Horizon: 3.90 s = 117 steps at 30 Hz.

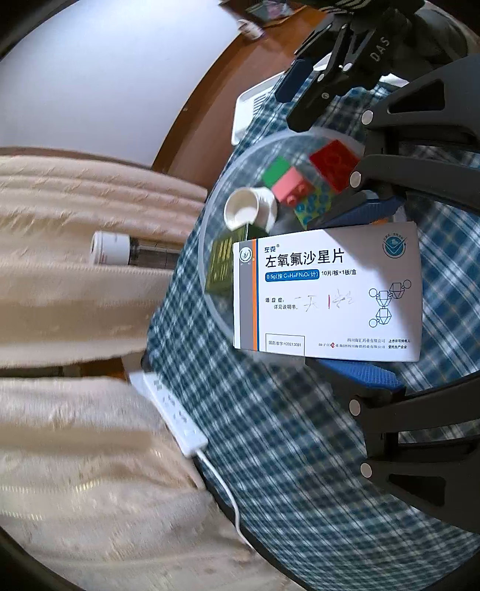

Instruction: Organize objects

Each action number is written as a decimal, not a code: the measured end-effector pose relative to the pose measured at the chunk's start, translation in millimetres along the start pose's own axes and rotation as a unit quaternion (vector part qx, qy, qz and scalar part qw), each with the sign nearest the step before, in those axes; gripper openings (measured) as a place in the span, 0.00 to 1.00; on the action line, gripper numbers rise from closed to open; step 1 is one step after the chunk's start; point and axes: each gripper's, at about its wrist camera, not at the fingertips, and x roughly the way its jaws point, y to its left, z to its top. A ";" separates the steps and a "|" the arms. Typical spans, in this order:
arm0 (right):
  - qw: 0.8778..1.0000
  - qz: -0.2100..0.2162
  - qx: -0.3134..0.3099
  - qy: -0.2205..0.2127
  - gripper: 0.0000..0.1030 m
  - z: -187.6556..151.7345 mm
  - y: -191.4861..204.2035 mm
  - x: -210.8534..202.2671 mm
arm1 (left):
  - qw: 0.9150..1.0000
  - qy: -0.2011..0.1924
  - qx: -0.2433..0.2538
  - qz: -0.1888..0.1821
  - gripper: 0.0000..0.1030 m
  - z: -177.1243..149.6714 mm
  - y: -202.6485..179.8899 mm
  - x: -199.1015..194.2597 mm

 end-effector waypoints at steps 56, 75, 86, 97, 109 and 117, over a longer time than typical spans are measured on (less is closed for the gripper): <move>0.997 -0.040 -0.067 0.006 0.99 -36.5 79.8 -38.2 | 0.990 -0.096 -0.020 0.099 0.89 -37.0 37.7 -75.4; 0.991 -0.087 -0.105 -0.001 0.99 -40.3 87.1 -35.1 | 0.995 -0.069 -0.016 0.069 0.89 -40.0 32.9 -70.2; 0.991 -0.091 -0.102 0.006 0.99 -39.2 84.2 -30.0 | 0.997 -0.051 -0.014 0.062 0.89 -42.6 31.0 -59.6; 0.990 -0.097 -0.099 0.010 0.99 -38.6 83.0 -26.1 | 0.997 -0.044 -0.003 0.062 0.89 -44.6 26.6 -56.7; 0.991 -0.094 -0.099 0.016 0.99 -40.3 83.8 -21.8 | 0.997 -0.040 0.000 0.065 0.94 -45.6 27.1 -53.1; 0.991 -0.092 -0.098 0.019 0.99 -42.0 83.3 -20.6 | 0.997 -0.039 0.001 0.066 0.94 -46.6 26.7 -52.3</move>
